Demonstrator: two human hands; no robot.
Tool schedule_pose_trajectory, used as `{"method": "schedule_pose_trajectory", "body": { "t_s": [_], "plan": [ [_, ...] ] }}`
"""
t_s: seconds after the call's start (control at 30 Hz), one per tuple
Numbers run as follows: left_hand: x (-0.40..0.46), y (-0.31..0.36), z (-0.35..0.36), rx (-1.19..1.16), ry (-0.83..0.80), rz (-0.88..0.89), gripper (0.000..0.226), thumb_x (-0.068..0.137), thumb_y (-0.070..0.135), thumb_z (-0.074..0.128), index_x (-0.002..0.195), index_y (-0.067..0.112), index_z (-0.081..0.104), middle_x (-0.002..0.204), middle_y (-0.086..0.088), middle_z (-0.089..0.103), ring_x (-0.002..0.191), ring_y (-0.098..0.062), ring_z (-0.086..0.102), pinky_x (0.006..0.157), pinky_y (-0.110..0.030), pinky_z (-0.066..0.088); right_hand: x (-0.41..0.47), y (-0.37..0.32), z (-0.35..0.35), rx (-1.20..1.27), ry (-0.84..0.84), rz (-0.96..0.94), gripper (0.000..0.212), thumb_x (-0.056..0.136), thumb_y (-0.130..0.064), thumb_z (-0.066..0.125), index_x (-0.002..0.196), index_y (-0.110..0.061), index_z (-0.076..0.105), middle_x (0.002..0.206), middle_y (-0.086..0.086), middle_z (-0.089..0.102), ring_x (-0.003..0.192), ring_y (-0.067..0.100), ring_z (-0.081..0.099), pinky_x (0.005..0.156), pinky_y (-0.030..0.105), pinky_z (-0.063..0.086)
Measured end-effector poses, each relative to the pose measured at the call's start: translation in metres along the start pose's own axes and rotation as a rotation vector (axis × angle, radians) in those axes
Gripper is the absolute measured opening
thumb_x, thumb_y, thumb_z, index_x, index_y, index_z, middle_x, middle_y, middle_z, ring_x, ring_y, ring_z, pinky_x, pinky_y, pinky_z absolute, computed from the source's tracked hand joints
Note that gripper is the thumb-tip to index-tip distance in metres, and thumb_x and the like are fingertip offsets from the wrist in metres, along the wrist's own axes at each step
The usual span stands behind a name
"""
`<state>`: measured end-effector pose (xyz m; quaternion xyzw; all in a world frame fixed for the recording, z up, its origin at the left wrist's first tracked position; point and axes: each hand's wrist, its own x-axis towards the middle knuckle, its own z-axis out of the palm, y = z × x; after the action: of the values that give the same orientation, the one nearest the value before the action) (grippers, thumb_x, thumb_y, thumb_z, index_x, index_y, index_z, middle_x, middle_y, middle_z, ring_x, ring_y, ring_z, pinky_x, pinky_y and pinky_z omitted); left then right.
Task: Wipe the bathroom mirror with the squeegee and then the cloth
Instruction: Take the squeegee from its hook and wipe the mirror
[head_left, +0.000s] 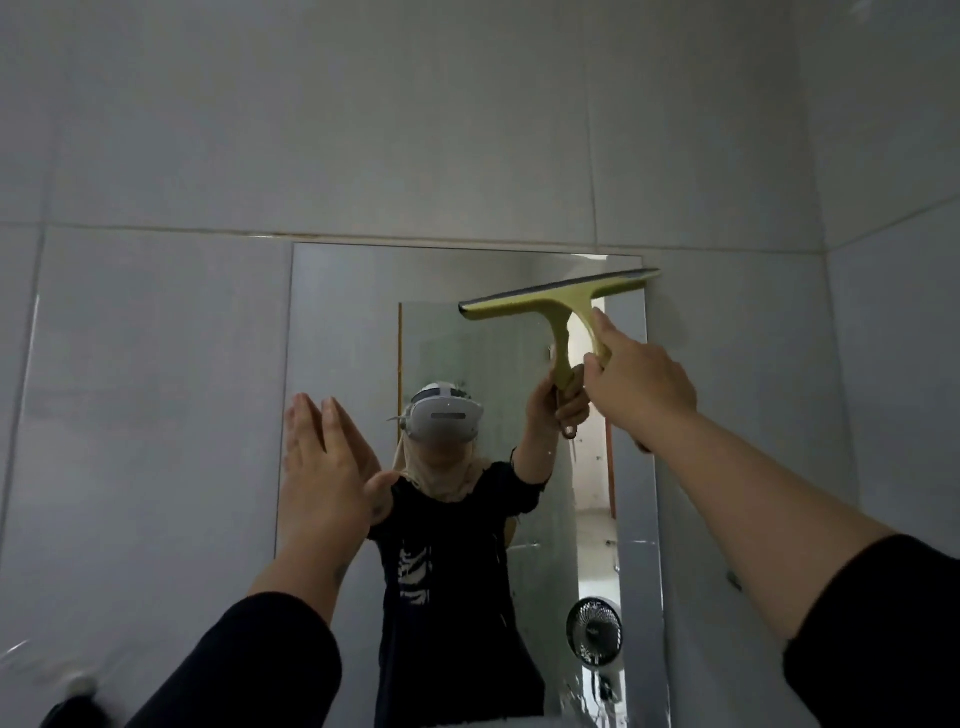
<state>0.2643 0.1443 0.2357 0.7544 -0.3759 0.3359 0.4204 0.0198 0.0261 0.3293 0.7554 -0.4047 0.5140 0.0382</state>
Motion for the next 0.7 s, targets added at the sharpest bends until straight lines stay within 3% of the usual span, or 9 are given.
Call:
{"method": "schedule_pose_trajectory", "body": {
  "t_s": [0.1, 0.27, 0.37, 0.47, 0.6, 0.7],
  "plan": [
    [0.001, -0.001, 0.001, 0.006, 0.009, -0.005, 0.104, 0.082, 0.049, 0.061, 0.149, 0.011, -0.010, 0.157, -0.011, -0.021, 0.144, -0.023, -0.019, 0.119, -0.041, 0.013, -0.013, -0.006, 0.014, 0.116, -0.041, 0.044, 0.058, 0.097, -0.036, 0.036, 0.148, -0.041, 0.010, 0.103, 0.012, 0.066, 0.091, 0.032, 0.062, 0.076, 0.036, 0.049],
    [0.001, -0.005, 0.003, -0.004, 0.018, 0.005, 0.106, 0.080, 0.050, 0.063, 0.150, 0.011, -0.007, 0.157, -0.010, -0.019, 0.145, -0.023, -0.018, 0.118, -0.042, 0.013, -0.031, -0.029, 0.032, 0.371, -0.059, 0.128, 0.060, 0.097, -0.030, 0.040, 0.149, -0.038, 0.012, 0.075, -0.001, 0.061, 0.064, 0.022, 0.064, 0.063, 0.031, 0.053],
    [0.000, -0.009, 0.002, 0.001, 0.021, 0.028, 0.106, 0.079, 0.055, 0.062, 0.150, 0.009, -0.003, 0.158, -0.011, -0.015, 0.145, -0.023, -0.015, 0.119, -0.043, 0.011, -0.042, -0.049, 0.043, 0.509, -0.079, 0.131, 0.063, 0.095, -0.026, 0.043, 0.150, -0.037, 0.014, 0.087, 0.003, 0.069, 0.069, 0.026, 0.068, 0.071, 0.039, 0.058],
    [-0.007, -0.013, 0.000, 0.041, 0.087, 0.005, 0.104, 0.080, 0.061, 0.056, 0.149, 0.006, 0.001, 0.159, -0.014, -0.007, 0.146, -0.026, -0.008, 0.116, -0.049, 0.010, -0.057, -0.075, 0.055, 0.670, -0.128, 0.139, 0.063, 0.097, -0.021, 0.045, 0.149, -0.037, 0.013, 0.088, 0.009, 0.069, 0.057, 0.023, 0.067, 0.053, 0.036, 0.060],
    [-0.025, -0.014, 0.001, -0.034, 0.050, -0.061, 0.108, 0.080, 0.065, 0.053, 0.149, 0.006, -0.006, 0.159, -0.013, -0.011, 0.146, -0.025, -0.009, 0.116, -0.050, 0.008, -0.070, -0.109, 0.076, 0.631, -0.177, 0.056, 0.063, 0.096, -0.023, 0.047, 0.146, -0.042, 0.013, 0.091, 0.011, 0.066, 0.053, 0.018, 0.067, 0.044, 0.032, 0.058],
    [-0.034, -0.015, 0.008, -0.083, 0.000, -0.080, 0.112, 0.079, 0.059, 0.060, 0.148, 0.005, -0.010, 0.158, -0.012, -0.014, 0.146, -0.023, -0.012, 0.117, -0.046, 0.006, -0.074, -0.129, 0.085, 0.501, -0.218, -0.042, 0.064, 0.093, -0.023, 0.045, 0.146, -0.042, 0.014, 0.086, 0.009, 0.068, 0.060, 0.023, 0.069, 0.058, 0.039, 0.060]
  ]
}}
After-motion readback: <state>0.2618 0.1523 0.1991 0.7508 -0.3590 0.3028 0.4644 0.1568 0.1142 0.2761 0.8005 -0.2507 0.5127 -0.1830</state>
